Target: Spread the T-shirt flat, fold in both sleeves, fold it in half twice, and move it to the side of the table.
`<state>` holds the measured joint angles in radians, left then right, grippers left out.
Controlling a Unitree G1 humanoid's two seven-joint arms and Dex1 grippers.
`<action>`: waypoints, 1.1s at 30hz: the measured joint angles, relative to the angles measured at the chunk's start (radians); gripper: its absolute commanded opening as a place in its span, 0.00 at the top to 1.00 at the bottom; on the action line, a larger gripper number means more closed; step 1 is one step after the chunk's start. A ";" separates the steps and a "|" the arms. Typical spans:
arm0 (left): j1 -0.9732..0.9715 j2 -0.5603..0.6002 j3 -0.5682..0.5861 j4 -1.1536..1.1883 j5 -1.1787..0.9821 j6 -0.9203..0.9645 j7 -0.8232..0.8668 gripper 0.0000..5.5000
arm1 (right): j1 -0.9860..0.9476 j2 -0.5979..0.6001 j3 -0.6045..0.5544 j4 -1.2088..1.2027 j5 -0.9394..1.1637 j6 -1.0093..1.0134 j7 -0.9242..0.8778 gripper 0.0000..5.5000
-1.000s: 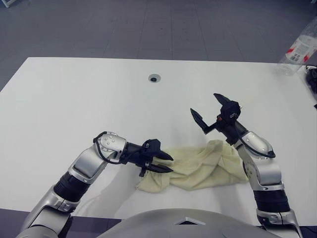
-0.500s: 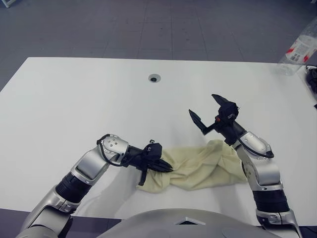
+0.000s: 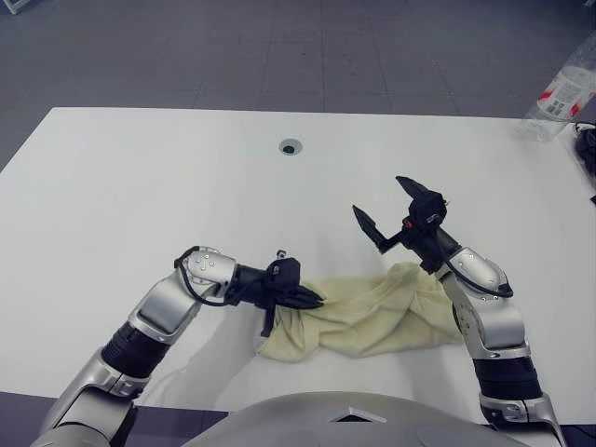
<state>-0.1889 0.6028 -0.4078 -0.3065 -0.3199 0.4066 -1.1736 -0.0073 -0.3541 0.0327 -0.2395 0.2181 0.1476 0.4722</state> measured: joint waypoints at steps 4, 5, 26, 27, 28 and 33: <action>0.024 0.011 0.041 -0.056 -0.034 -0.011 0.002 1.00 | -0.001 0.002 -0.006 -0.004 0.003 0.000 -0.002 0.02; 0.034 0.020 0.047 -0.071 -0.035 -0.026 0.002 1.00 | -0.001 0.002 -0.010 -0.005 0.004 0.000 -0.002 0.02; 0.259 0.204 -0.075 -0.260 0.205 -0.266 -0.016 1.00 | 0.264 -0.487 -0.263 -0.324 0.132 0.033 0.484 0.02; 0.255 0.197 -0.082 -0.260 0.210 -0.266 -0.014 1.00 | 0.270 -0.503 -0.262 -0.332 0.129 0.029 0.505 0.02; 0.249 0.193 -0.086 -0.260 0.211 -0.266 -0.010 1.00 | 0.268 -0.525 -0.253 -0.334 0.121 0.026 0.525 0.02; 0.218 0.157 -0.093 -0.259 0.216 -0.255 0.013 1.00 | 0.111 -0.574 -0.104 -0.292 0.038 0.016 0.582 0.02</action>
<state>0.0290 0.7597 -0.5009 -0.5660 -0.1041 0.1521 -1.1605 0.1035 -0.9283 -0.0713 -0.5315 0.2558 0.1640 1.0547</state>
